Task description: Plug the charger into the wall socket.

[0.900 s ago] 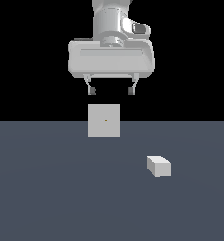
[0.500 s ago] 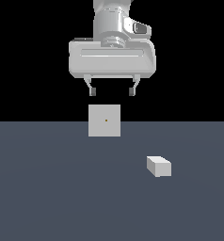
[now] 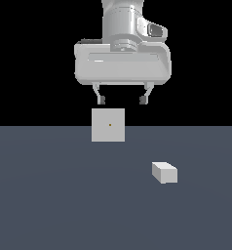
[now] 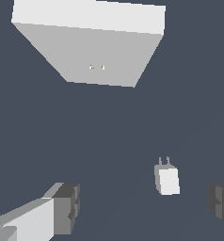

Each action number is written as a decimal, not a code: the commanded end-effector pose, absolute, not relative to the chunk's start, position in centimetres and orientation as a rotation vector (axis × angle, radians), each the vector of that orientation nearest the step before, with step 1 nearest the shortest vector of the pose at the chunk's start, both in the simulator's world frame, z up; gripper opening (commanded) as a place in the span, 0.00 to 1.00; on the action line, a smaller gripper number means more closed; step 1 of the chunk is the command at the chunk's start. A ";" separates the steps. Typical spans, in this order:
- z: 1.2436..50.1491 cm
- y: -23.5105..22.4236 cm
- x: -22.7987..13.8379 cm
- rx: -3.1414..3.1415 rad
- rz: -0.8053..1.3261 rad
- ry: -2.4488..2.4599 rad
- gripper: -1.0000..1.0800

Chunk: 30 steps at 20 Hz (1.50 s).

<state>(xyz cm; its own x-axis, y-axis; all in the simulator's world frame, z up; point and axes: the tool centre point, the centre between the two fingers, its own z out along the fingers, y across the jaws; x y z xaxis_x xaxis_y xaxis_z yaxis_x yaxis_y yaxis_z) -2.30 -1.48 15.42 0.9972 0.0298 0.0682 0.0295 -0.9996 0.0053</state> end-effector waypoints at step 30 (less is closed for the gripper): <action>6.9 -8.5 -6.4 3.100 0.587 0.154 0.96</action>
